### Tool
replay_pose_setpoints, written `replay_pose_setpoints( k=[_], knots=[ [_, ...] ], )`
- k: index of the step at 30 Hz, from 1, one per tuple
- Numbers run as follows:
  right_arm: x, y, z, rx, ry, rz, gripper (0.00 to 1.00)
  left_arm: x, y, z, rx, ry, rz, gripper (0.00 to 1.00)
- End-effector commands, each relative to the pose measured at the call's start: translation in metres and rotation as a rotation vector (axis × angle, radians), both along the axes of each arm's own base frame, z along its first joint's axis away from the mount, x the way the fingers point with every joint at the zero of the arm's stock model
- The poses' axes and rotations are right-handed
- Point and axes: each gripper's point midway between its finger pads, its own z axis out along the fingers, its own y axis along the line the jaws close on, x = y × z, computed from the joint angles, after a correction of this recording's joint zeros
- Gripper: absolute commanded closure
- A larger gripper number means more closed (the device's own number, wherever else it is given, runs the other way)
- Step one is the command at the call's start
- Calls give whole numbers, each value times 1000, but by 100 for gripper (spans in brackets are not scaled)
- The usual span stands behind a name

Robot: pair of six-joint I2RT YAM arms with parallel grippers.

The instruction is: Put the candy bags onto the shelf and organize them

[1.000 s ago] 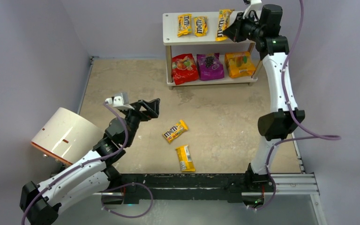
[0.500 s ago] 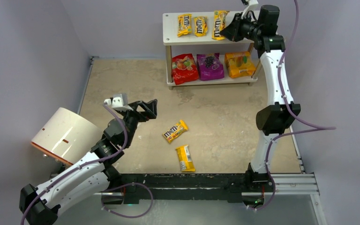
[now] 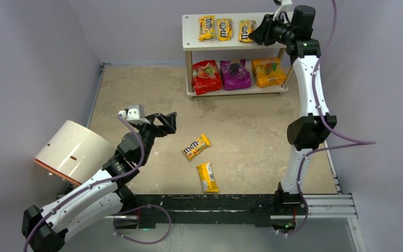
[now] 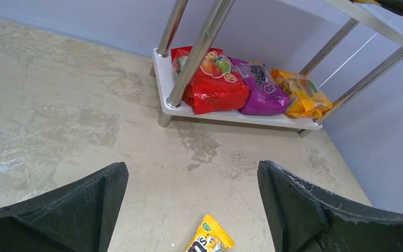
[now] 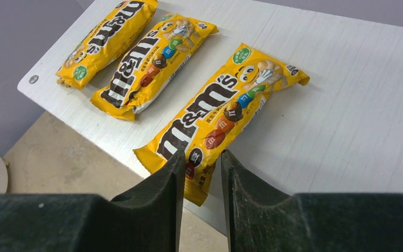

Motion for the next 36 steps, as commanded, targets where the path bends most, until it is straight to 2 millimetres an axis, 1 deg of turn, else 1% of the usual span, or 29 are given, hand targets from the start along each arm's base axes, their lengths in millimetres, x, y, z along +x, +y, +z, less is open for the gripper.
replay_pose_setpoints(
  k=[1,6,13,17,18,19,20,21,22,23,24,25,26,27,29,31,32,33,34,35,36],
  knots=[
    [3,-7,20,-9,-66,-25,66,1,0,17,-8,-32,-6,0],
    [5,-9,17,-17,-72,-24,66,1,-1,16,-9,-28,-6,0],
    [9,-8,21,-11,-105,-2,66,-1,1,14,-13,-15,-2,0],
    [7,-8,29,1,-119,-2,62,-2,0,12,-16,-1,-10,0],
    [7,-9,33,1,-126,-9,59,-3,0,11,-16,3,-12,0],
    [5,-11,41,0,-142,-19,56,-2,-1,9,-10,7,-17,0],
    [2,-14,51,-2,-161,-38,51,-3,-2,9,-4,9,-24,0],
    [-3,-18,64,-5,-185,-62,44,-2,-5,7,6,14,-34,0],
    [-8,-22,77,-10,-209,-88,35,-2,-9,5,24,17,-53,0],
    [-16,-26,91,-16,-237,-115,28,0,-13,0,49,26,-70,0],
    [-26,-29,103,-21,-263,-135,22,3,-15,-7,67,50,-65,0],
    [-37,-32,113,-28,-284,-151,9,7,-15,-17,79,84,-48,0],
    [-49,-32,118,-35,-297,-150,2,11,-16,-26,98,118,-39,0],
    [-62,-31,119,-35,-299,-138,1,15,-19,-34,119,145,-54,0],
    [-91,-26,112,-32,-277,-108,1,19,-34,-43,154,177,-132,0],
    [-116,-23,92,-14,-233,-95,1,21,-51,-51,188,209,-222,0],
    [-128,-22,80,2,-218,-96,1,23,-58,-60,214,239,-258,0],
    [-146,-20,55,27,-179,-91,1,26,-63,-64,236,257,-296,0],
    [-160,-15,40,60,-178,-70,1,28,-70,-70,267,272,-352,0],
    [-175,-8,27,98,-173,-33,1,31,-73,-76,302,280,-387,4],
    [-189,-3,13,118,-175,3,1,37,-77,-81,336,285,-421,5]
  ],
)
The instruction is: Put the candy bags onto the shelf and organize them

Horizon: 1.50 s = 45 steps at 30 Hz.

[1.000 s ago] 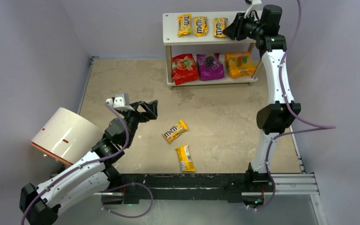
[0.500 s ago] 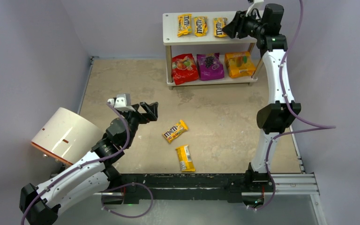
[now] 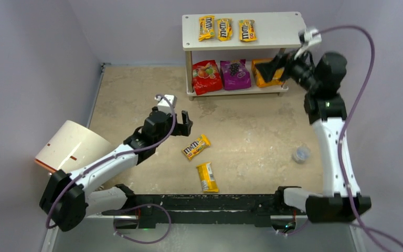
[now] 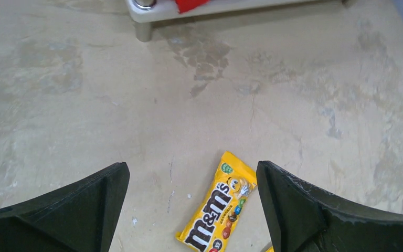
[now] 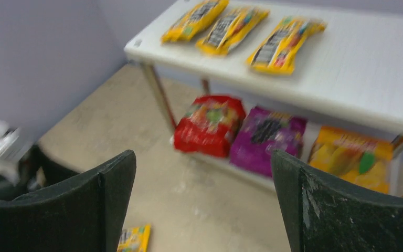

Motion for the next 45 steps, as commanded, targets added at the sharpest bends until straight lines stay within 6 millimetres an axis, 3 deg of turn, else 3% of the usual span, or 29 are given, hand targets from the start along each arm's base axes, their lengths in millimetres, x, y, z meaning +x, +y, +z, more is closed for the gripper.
replay_pose_setpoints(
  k=[1,7,12,17,24,27,31,36,38,41,45],
  knots=[
    [-45,23,-57,106,8,138,1,11,-38,7,67,6,-310,5],
    [-96,36,-149,273,200,186,1,15,-64,-43,161,222,-543,12],
    [-118,31,-207,214,395,148,1,10,-68,-86,184,363,-614,21],
    [-125,24,-224,164,446,109,1,0,-72,-120,148,503,-614,28],
    [-125,28,-222,185,442,130,1,-8,-72,-147,137,603,-615,58],
    [-125,26,-227,182,451,114,1,-14,-72,-151,121,618,-616,71],
    [-122,22,-229,180,458,84,1,-25,-74,-150,80,639,-633,73],
    [-119,20,-230,173,442,66,1,-30,-74,-142,42,636,-612,100],
    [-115,18,-230,180,436,46,1,-26,-75,-131,21,613,-582,100],
    [-114,23,-232,291,508,26,1,-4,-70,-106,-17,544,-420,100],
    [-108,33,-230,376,521,78,2,14,-63,-60,-148,436,-231,100]
  ],
)
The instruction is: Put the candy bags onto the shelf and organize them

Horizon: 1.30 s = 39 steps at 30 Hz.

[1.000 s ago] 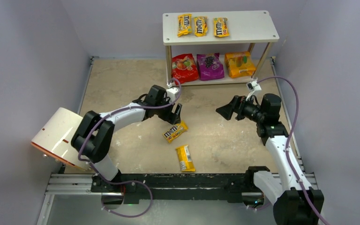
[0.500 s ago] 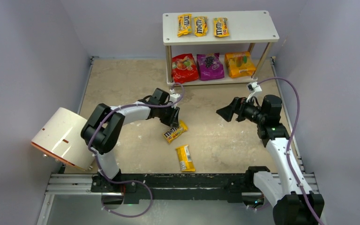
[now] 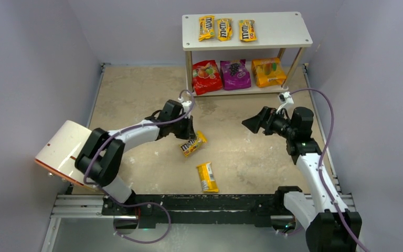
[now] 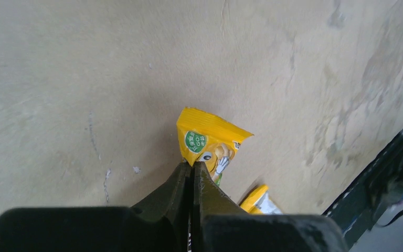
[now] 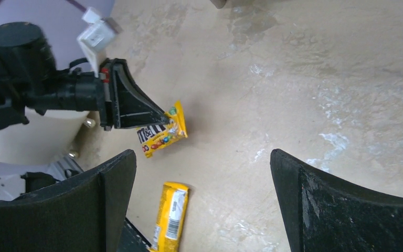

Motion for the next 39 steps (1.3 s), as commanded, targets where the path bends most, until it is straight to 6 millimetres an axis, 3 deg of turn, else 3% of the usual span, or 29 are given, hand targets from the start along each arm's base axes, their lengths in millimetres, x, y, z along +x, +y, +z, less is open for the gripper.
replay_pose_setpoints(
  k=[1,6,9,10,12,17,22,26,31,39],
  knots=[
    [11,11,12,147,-2,7,3,34,3,80,-162,-166,294,100],
    [10,27,34,225,-72,43,9,41,15,165,-399,-318,502,100],
    [1,57,57,163,-210,61,7,39,32,202,-512,-356,687,100],
    [-11,80,65,171,-249,113,7,37,36,212,-550,-357,748,100],
    [-19,105,75,191,-300,141,7,32,39,229,-633,-336,831,100],
    [-27,152,100,301,-416,180,9,17,38,262,-801,-329,940,100],
    [-31,181,118,417,-443,223,16,16,29,274,-874,-325,910,100],
    [-29,186,126,447,-457,204,21,14,21,276,-907,-317,870,100],
    [-17,182,125,444,-439,131,22,10,21,276,-943,-310,859,100],
    [-9,199,118,422,-393,164,29,8,19,276,-970,-306,841,100]
  ],
)
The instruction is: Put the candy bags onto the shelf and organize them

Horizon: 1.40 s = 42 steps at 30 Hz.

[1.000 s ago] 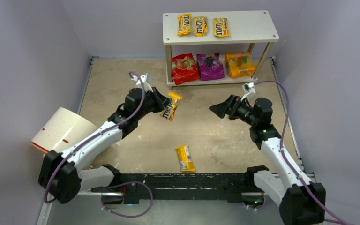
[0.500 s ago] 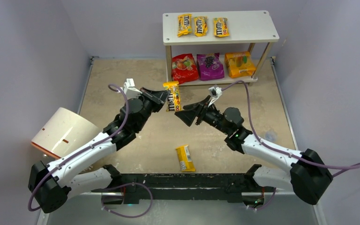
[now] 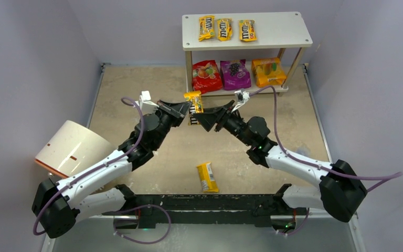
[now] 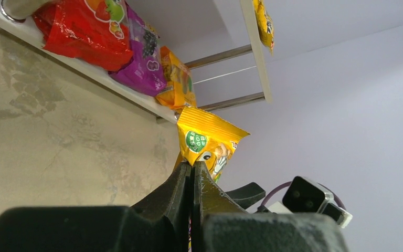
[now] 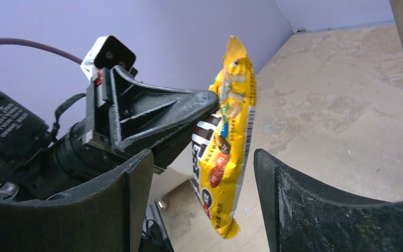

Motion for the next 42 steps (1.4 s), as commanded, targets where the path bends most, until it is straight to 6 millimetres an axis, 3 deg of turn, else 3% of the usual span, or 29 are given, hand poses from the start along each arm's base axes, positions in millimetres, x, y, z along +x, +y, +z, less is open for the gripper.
replay_pose_setpoints(
  k=[1,5,11,17,19,22,23,25,28,31,35,42],
  knots=[
    [8,4,25,48,-30,-25,30,-4,-1,27,-86,-68,-14,100],
    [12,7,20,23,-18,-29,33,-5,0,25,-88,-66,-16,100],
    [15,9,21,30,-16,-38,51,-5,-1,24,-69,-77,-16,100],
    [20,8,23,24,-6,-65,88,-4,-2,23,-28,-97,-21,100],
    [21,4,24,18,4,-82,90,-3,3,24,9,-106,0,79],
    [21,-6,22,-57,16,-116,90,-2,17,31,93,-147,54,31],
    [24,-12,31,-85,-3,-140,90,-2,23,30,132,-145,74,20],
    [33,-30,34,-177,2,-191,89,-2,35,30,232,-155,115,16],
    [58,-74,68,-230,1,-247,88,-4,51,22,424,-170,139,13],
    [90,-127,99,-303,-2,-374,88,-5,68,-8,600,-117,169,10],
    [134,-189,132,-337,-3,-503,89,-7,90,-50,704,3,220,7],
    [196,-230,170,-381,-31,-524,88,-8,112,-77,790,71,272,4]
  ],
)
